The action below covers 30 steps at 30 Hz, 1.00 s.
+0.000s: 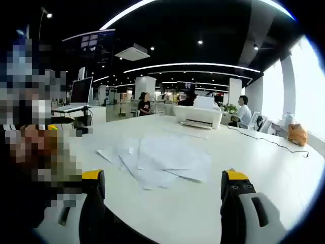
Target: Organize the stack of printing papers by aligning and flattening the scattered papers on the table
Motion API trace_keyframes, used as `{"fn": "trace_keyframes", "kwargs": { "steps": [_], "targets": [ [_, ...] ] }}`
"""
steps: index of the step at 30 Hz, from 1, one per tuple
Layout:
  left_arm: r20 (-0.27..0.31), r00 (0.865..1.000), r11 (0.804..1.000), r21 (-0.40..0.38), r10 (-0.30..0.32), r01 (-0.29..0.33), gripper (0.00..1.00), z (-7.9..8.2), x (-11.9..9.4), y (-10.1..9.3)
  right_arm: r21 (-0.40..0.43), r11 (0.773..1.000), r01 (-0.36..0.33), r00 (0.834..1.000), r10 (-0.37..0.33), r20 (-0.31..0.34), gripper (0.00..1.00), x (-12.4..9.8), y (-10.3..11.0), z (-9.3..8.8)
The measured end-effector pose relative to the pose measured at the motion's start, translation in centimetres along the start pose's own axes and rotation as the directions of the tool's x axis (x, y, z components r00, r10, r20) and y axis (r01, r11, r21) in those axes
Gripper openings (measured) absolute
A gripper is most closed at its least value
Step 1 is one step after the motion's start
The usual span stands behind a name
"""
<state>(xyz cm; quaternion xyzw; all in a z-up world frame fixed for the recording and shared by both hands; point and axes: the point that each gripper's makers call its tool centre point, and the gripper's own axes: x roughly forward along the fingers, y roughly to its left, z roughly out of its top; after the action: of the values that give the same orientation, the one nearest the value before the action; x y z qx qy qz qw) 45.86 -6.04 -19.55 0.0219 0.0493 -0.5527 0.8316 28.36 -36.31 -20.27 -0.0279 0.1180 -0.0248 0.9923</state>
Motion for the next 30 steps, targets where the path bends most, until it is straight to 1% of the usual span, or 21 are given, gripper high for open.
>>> {"fn": "trace_keyframes", "kwargs": {
  "steps": [6,15,30],
  "targets": [
    [-0.002,1.0,1.0,0.002,-0.009,0.009,0.97,-0.04,0.03,-0.34,-0.004,1.0,0.001,1.0,-0.001,-0.003,0.9,0.05,0.0,0.01],
    [-0.013,1.0,1.0,0.006,-0.01,0.01,0.97,-0.32,0.19,-0.32,0.0,1.0,0.001,1.0,-0.001,-0.004,0.9,0.12,-0.01,-0.08],
    [-0.009,1.0,1.0,0.005,-0.008,0.008,0.97,-0.15,0.17,-0.3,0.0,1.0,-0.005,1.0,0.005,-0.005,0.9,0.3,0.14,-0.16]
  ]
}}
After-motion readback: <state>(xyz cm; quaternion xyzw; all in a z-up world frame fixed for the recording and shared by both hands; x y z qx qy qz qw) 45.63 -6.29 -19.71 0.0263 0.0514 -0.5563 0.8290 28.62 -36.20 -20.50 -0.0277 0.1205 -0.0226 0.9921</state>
